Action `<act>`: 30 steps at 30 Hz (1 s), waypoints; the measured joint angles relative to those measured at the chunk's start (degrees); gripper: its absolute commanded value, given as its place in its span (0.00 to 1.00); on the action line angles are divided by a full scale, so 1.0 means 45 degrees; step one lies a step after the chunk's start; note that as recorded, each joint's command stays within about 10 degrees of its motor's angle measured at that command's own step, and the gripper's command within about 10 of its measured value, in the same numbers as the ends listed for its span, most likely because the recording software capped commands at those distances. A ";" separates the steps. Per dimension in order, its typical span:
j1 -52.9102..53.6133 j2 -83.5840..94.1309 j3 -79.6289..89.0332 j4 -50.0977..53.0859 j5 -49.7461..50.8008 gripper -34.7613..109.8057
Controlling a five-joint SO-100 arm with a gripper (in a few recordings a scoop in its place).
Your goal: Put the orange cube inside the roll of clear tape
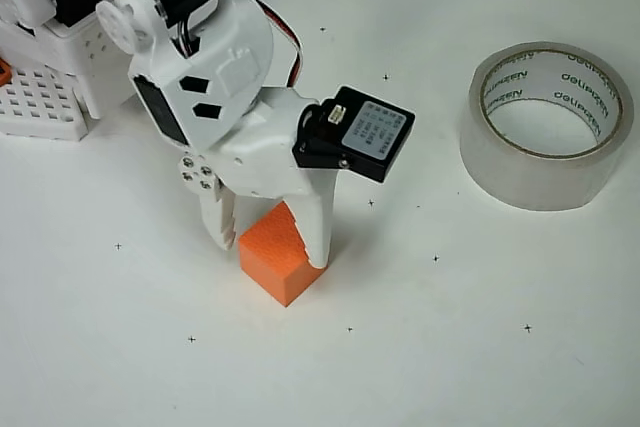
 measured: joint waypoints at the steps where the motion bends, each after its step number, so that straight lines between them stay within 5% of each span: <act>1: 0.0000 -0.0176 -0.0098 -0.0098 -0.0059 0.53; 13: -0.0117 -0.1660 -0.0488 -0.0742 -0.0234 0.52; 23: -0.0371 -0.1660 -0.0488 -0.0762 -0.0078 0.34; 30: -0.0547 -0.1270 -0.0371 -0.0723 -0.0078 0.32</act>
